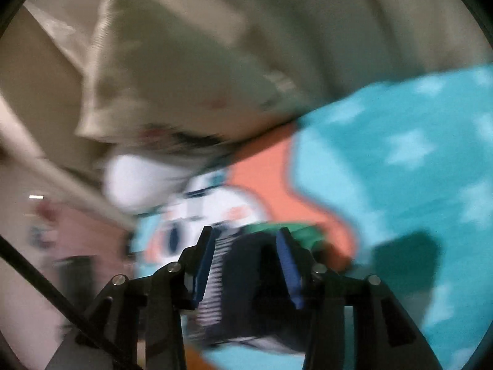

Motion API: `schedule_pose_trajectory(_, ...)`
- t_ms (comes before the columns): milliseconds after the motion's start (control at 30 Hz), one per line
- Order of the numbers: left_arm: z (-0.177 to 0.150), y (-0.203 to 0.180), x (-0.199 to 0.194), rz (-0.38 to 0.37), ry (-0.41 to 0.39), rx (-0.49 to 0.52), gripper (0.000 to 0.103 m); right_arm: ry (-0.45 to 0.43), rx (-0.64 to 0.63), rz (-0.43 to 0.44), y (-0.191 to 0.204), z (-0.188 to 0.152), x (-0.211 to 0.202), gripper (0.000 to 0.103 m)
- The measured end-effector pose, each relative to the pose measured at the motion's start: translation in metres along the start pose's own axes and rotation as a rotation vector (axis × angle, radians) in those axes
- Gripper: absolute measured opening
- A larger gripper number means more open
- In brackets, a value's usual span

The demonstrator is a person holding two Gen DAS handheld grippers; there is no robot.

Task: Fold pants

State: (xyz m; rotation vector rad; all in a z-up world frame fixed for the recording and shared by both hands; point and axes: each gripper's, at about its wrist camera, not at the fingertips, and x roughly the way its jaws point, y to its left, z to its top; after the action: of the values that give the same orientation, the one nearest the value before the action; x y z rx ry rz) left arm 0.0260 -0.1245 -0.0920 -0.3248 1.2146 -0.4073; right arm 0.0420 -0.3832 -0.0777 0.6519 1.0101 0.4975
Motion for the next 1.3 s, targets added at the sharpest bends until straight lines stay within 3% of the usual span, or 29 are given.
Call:
schedule_pose_trajectory(67,-0.003,-0.01,0.021,0.01,0.041,0.032,0.034,0.062,0.046,0.065,-0.005,-0.006,0.016,0.046)
schedule_pose_trajectory(133,-0.008,-0.016,0.038,0.036,0.075,0.066,0.034,0.114,0.084,0.044,-0.017,-0.016,0.034,0.046)
schedule_pose_trajectory(233,-0.018,-0.023,0.06,0.127,0.098,0.152,0.036,0.169,0.119,-0.035,-0.04,-0.03,0.053,0.027)
schedule_pose_trajectory(300,-0.016,-0.027,0.053,0.114,0.097,0.177,0.036,0.158,0.133,-0.027,-0.047,-0.029,0.05,0.028)
schedule_pose_trajectory(367,-0.01,-0.026,0.035,0.048,0.077,0.168,0.037,0.121,0.125,-0.02,-0.045,-0.021,0.037,0.041)
schedule_pose_trajectory(400,-0.006,-0.021,0.027,0.023,0.061,0.153,0.043,0.098,0.116,-0.013,-0.044,-0.019,0.03,0.046)
schedule_pose_trajectory(467,0.005,-0.003,0.011,-0.013,0.017,0.086,0.059,0.039,0.096,-0.018,-0.043,-0.015,0.014,0.073)
schedule_pose_trajectory(500,0.009,0.007,0.008,-0.021,-0.002,0.049,0.065,0.017,0.087,-0.027,-0.046,-0.013,0.009,0.076)
schedule_pose_trajectory(567,0.021,0.031,0.009,-0.027,-0.019,-0.034,0.066,0.016,0.09,-0.051,-0.054,-0.01,0.006,0.079)
schedule_pose_trajectory(700,0.037,0.064,0.039,-0.141,0.034,-0.118,0.072,0.064,0.117,-0.052,-0.071,-0.011,0.027,0.079)
schedule_pose_trajectory(833,0.043,0.054,0.074,-0.208,0.115,-0.055,0.073,0.124,0.137,0.006,-0.078,-0.014,0.053,0.08)
schedule_pose_trajectory(867,0.042,0.05,0.074,-0.208,0.097,-0.041,0.08,0.114,0.139,0.022,-0.078,-0.016,0.057,0.081)
schedule_pose_trajectory(900,0.043,0.044,0.077,-0.211,0.102,-0.032,0.08,0.108,0.132,0.031,-0.075,-0.017,0.06,0.08)
schedule_pose_trajectory(933,0.044,0.039,0.079,-0.21,0.119,-0.028,0.078,0.126,0.129,0.037,-0.073,-0.017,0.063,0.073)
schedule_pose_trajectory(967,0.043,0.031,0.081,-0.195,0.127,-0.023,0.06,0.132,0.126,0.029,-0.071,-0.017,0.064,0.058)
schedule_pose_trajectory(1000,0.04,0.026,0.08,-0.174,0.136,-0.013,0.043,0.14,0.119,0.022,-0.069,-0.017,0.064,0.053)
schedule_pose_trajectory(1100,0.04,0.016,0.068,-0.143,0.119,0.031,0.032,0.146,0.086,0.018,-0.059,-0.014,0.058,0.044)
schedule_pose_trajectory(1300,0.07,0.013,0.043,-0.111,0.052,0.055,0.032,0.105,0.046,0.028,-0.039,0.015,0.058,0.043)
